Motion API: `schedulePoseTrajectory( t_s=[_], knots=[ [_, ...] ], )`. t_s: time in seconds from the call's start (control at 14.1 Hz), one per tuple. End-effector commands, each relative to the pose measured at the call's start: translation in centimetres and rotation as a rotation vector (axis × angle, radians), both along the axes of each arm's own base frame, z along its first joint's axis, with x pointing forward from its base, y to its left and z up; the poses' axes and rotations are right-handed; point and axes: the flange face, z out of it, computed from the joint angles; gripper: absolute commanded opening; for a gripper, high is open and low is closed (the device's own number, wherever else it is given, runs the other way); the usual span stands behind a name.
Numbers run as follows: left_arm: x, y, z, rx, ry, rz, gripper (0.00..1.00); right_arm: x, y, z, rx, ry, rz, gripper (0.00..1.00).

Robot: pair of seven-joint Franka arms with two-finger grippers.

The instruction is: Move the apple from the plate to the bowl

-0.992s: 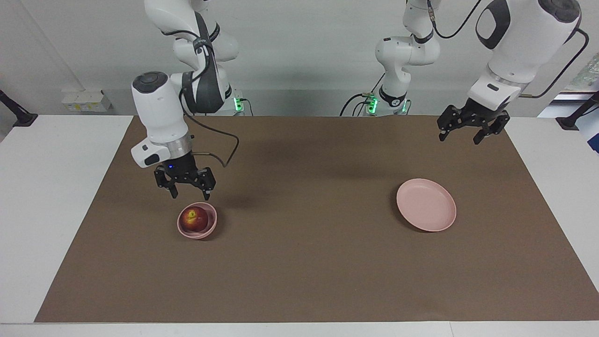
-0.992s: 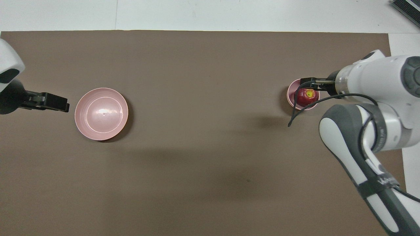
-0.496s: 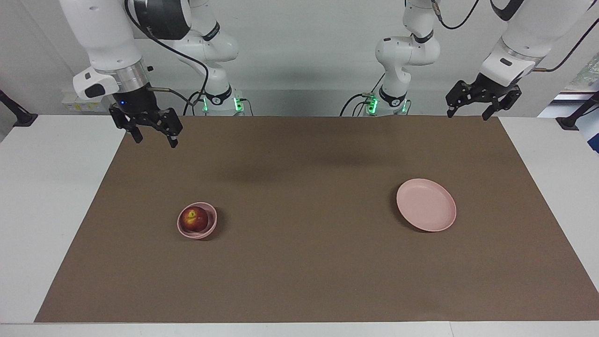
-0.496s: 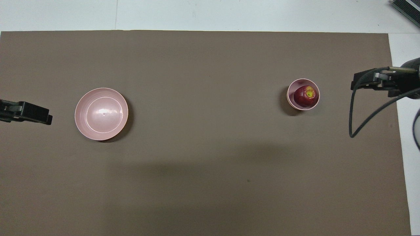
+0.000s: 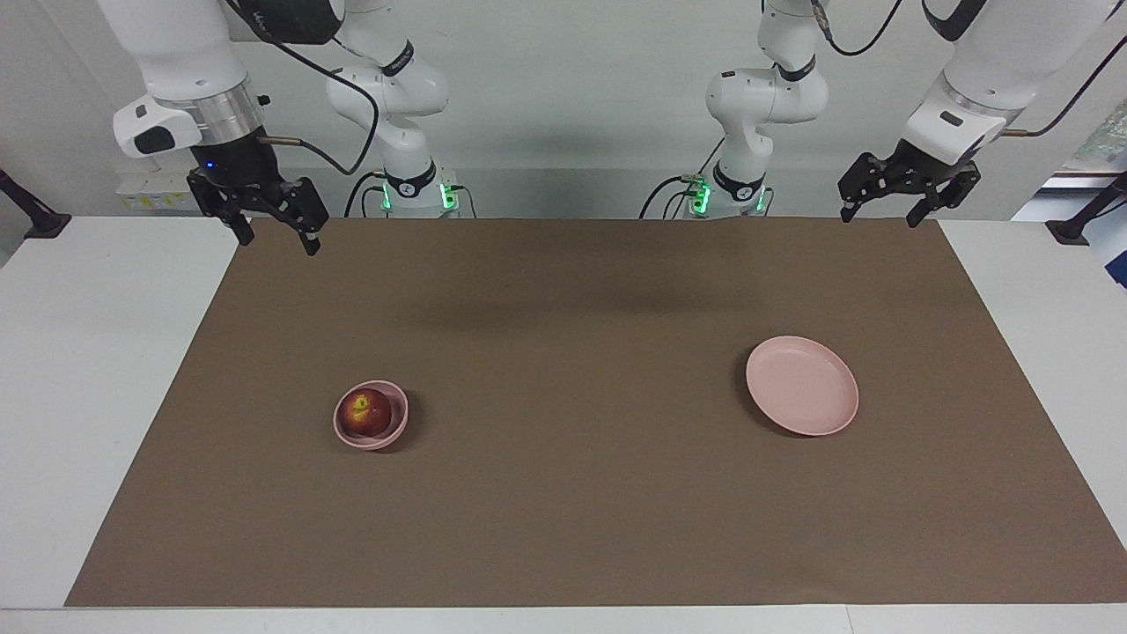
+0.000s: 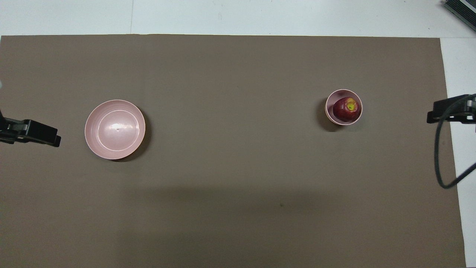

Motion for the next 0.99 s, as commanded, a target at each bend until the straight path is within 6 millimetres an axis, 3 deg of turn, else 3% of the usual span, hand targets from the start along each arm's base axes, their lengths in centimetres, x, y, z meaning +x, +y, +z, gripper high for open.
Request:
schedulePoseTrajectory(
  t_s=[0.0,0.28,0.42,0.92],
  knots=[
    [-0.1,0.6,0.3,0.001,0.014,0.007,1.0,-0.2,0.1,1.2,0.027,0.003,-0.004,1.0],
    [0.0,1.7,0.3,0.0,0.01,0.028,1.0,-0.6,0.6,1.4,0.06,0.004,0.014,1.0],
    [0.0,1.9,0.3,0.0,0.009,0.032,1.0,-1.1,0.9,1.3,0.053,0.01,0.091,1.0],
    [0.0,1.9,0.3,0.0,0.01,0.032,1.0,-1.3,1.6,0.9,0.023,0.033,0.112,1.0]
  ],
)
